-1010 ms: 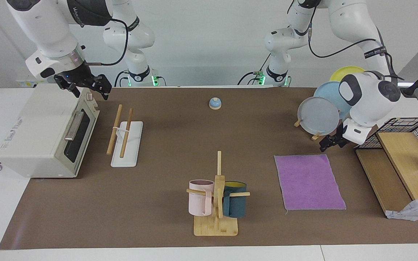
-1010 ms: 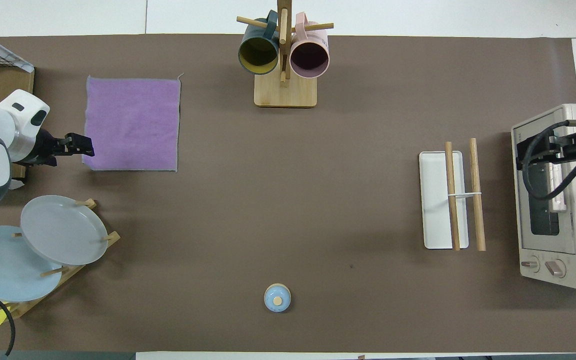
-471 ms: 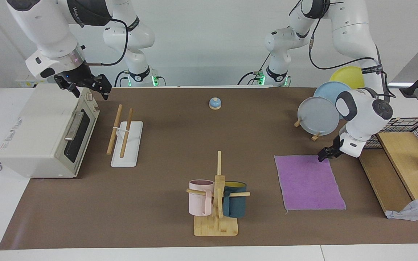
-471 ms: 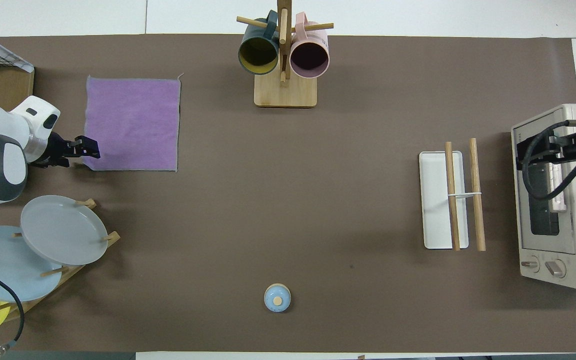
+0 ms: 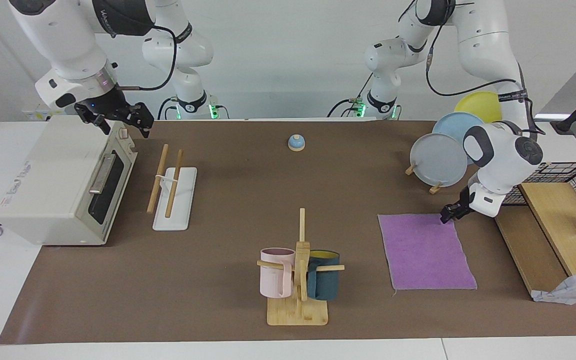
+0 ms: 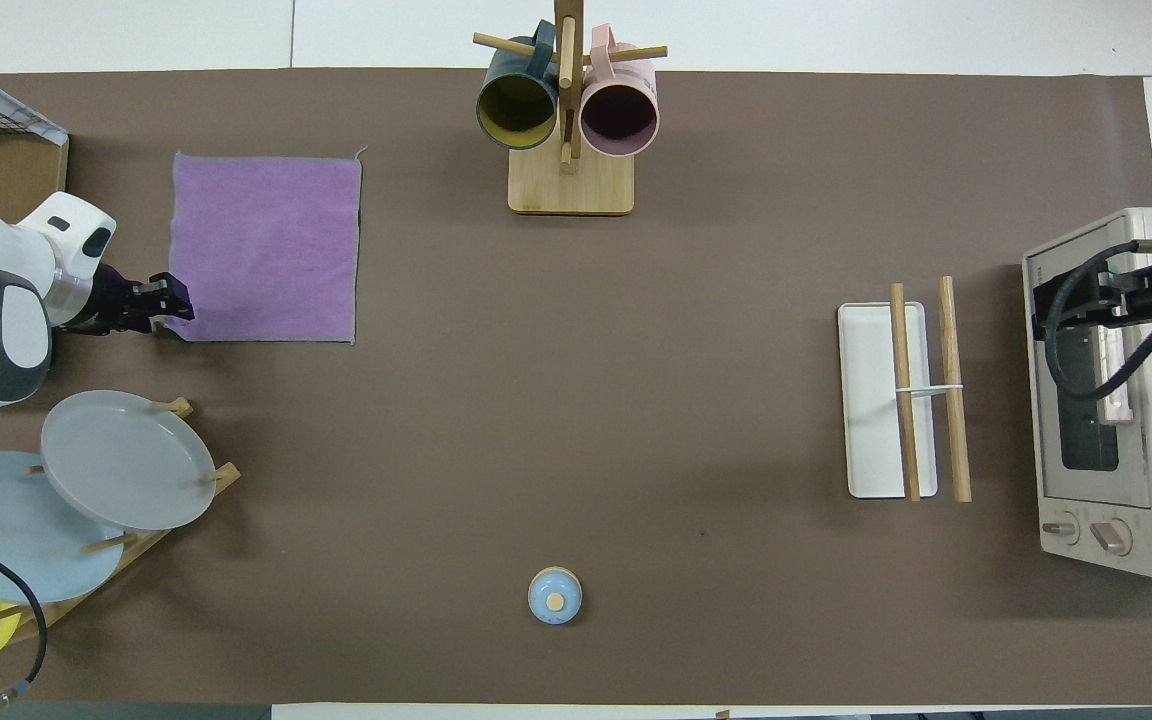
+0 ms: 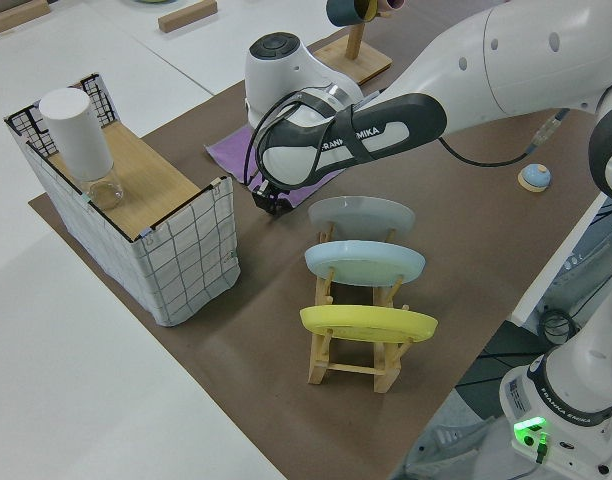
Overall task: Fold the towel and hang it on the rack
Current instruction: 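Move the left gripper to the purple towel's nearest edge and grasp it, then lift the purple towel with the left gripper, raising it off the table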
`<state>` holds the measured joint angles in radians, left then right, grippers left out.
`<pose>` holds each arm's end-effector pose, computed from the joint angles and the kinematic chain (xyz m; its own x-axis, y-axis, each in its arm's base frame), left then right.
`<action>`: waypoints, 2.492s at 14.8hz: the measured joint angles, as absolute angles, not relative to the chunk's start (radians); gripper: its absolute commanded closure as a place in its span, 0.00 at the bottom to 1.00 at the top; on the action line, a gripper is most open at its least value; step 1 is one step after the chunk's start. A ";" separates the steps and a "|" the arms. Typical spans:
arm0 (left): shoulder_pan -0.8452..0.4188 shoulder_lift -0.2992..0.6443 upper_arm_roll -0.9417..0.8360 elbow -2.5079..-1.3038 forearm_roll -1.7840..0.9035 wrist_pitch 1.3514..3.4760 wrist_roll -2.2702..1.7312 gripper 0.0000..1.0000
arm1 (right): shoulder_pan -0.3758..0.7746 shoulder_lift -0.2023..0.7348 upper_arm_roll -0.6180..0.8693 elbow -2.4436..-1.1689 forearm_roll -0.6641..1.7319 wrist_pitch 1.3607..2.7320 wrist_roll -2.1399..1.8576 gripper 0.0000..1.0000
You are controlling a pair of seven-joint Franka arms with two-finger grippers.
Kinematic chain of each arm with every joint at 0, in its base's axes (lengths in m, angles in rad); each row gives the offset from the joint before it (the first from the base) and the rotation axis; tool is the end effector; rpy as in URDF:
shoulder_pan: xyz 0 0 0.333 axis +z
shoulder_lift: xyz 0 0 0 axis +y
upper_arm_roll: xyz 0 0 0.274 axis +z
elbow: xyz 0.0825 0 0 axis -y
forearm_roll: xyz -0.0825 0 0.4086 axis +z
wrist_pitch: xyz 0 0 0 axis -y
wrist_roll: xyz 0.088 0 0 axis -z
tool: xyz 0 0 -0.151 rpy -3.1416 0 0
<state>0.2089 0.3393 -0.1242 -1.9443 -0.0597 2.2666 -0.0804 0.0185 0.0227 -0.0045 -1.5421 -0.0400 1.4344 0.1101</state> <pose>0.6161 0.0479 0.2085 0.9779 0.2078 -0.0239 0.2091 -0.9742 0.0847 0.5644 0.0015 0.5290 0.9870 -0.1014 -0.1247 -0.0953 -0.9940 0.0541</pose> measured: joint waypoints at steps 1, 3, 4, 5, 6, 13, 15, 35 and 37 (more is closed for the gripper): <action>0.210 0.340 -0.124 -1.944 -0.067 2.267 -0.080 0.56 | 0.019 0.023 -0.004 -1.542 -0.040 1.434 0.110 0.00; 0.212 0.340 -0.125 -1.944 -0.077 2.267 -0.080 0.57 | 0.019 0.023 -0.005 -1.542 -0.040 1.434 0.110 0.00; 0.212 0.340 -0.125 -1.944 -0.078 2.267 -0.080 0.59 | 0.018 0.023 -0.004 -1.542 -0.040 1.434 0.110 0.00; 0.213 0.340 -0.125 -1.944 -0.078 2.268 -0.080 0.59 | 0.019 0.023 -0.004 -1.542 -0.040 1.434 0.110 0.00; 0.214 0.341 -0.125 -1.944 -0.078 2.269 -0.080 0.59 | 0.019 0.023 -0.004 -1.542 -0.040 1.434 0.110 0.00; 0.223 0.357 -0.125 -1.943 -0.086 2.280 -0.077 0.87 | 0.018 0.023 -0.005 -1.542 -0.040 1.434 0.110 0.00; 0.224 0.357 -0.126 -1.942 -0.088 2.280 -0.071 0.95 | 0.018 0.023 -0.005 -1.542 -0.040 1.434 0.110 0.00; 0.074 0.316 -0.151 -1.803 0.030 2.072 0.094 1.00 | 0.018 0.023 -0.005 -1.542 -0.040 1.434 0.110 0.00; -0.080 0.302 -0.156 -1.795 0.154 2.052 0.086 1.00 | 0.018 0.023 -0.005 -1.542 -0.040 1.434 0.110 0.00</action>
<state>-0.0797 0.3023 -0.1558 -1.7951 0.1536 2.0516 0.0862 0.0185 0.0227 -0.0045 -1.5421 -0.0400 1.4344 0.1101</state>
